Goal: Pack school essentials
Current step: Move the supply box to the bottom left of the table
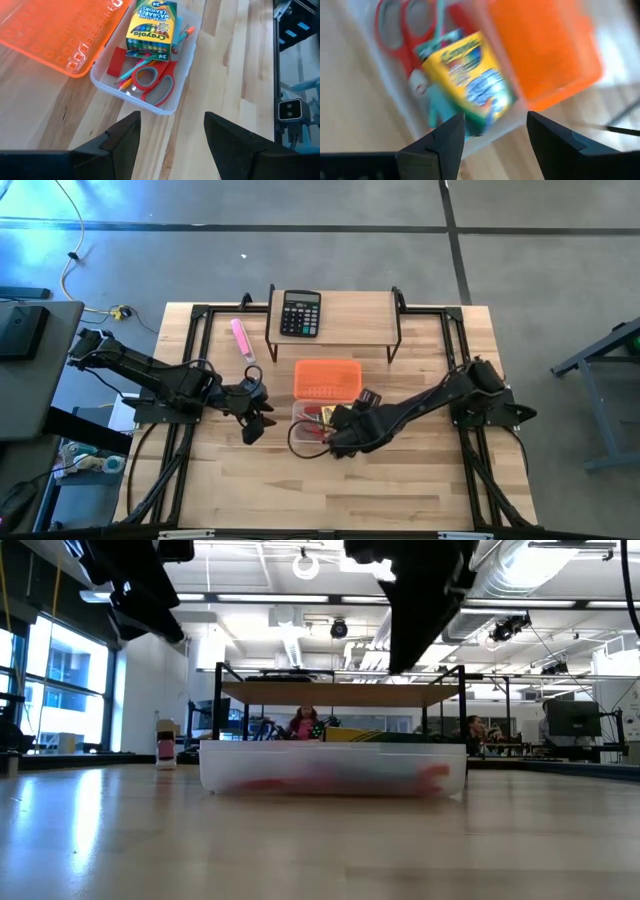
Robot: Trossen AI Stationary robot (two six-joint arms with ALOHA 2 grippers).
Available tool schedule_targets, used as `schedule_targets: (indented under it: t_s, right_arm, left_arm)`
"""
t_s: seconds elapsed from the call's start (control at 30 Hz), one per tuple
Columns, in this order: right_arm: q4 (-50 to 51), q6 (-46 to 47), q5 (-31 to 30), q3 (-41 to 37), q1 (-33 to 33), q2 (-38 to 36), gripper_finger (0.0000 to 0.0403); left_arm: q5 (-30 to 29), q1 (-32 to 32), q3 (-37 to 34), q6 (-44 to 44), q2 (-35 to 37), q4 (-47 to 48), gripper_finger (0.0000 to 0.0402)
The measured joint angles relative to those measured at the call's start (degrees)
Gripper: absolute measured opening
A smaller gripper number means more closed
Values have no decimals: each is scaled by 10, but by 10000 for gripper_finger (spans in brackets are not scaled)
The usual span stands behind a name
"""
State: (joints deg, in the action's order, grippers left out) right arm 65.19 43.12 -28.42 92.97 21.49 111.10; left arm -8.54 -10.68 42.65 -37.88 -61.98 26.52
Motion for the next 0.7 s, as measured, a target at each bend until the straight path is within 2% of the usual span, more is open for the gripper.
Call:
schedule_targets:
  t_s: [0.33, 0.6, 0.7]
  right_arm:
    - [84, 129, -117, 0, -23, -95, 204]
    - [125, 188, -118, 0, -58, -187, 204]
    - [127, 209, -93, 0, -74, -227, 204]
  left_arm:
    - [-50, -33, 0, -25, 0, -2, 209]
    - [-111, -67, 0, -67, -8, -3, 209]
    - [-124, -76, 0, -90, -21, -3, 209]
